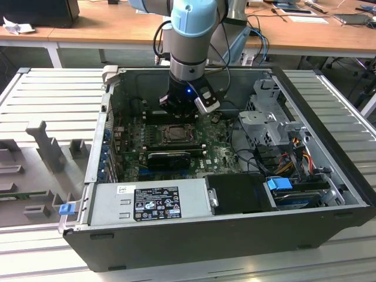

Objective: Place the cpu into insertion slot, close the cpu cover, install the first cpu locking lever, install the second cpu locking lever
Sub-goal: 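Install the first cpu locking lever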

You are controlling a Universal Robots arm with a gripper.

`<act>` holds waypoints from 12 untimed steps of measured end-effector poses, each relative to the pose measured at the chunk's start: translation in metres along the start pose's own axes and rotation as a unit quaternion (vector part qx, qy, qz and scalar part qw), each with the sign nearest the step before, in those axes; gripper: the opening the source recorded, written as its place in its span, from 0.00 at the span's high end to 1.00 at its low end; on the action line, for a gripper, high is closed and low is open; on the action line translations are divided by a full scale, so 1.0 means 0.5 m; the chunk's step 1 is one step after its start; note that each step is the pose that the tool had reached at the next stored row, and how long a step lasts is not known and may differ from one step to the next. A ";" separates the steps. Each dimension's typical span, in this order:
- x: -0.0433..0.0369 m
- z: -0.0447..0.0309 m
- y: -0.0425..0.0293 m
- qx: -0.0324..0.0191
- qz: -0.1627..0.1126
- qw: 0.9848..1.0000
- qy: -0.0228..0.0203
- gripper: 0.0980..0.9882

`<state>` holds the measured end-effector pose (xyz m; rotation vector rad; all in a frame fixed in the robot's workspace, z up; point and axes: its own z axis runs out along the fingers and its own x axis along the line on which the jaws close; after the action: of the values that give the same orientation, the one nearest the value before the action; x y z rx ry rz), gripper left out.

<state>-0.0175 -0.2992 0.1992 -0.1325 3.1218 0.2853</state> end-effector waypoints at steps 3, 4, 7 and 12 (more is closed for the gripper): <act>0.000 0.001 0.000 -0.001 0.000 1.000 0.000 0.99; 0.000 0.000 0.000 -0.001 0.000 1.000 0.000 0.99; 0.000 -0.009 0.002 -0.002 0.000 1.000 0.000 0.99; 0.003 -0.037 0.007 -0.002 0.000 1.000 0.000 0.99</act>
<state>-0.0193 -0.2992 0.2182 -0.1326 3.1208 0.2923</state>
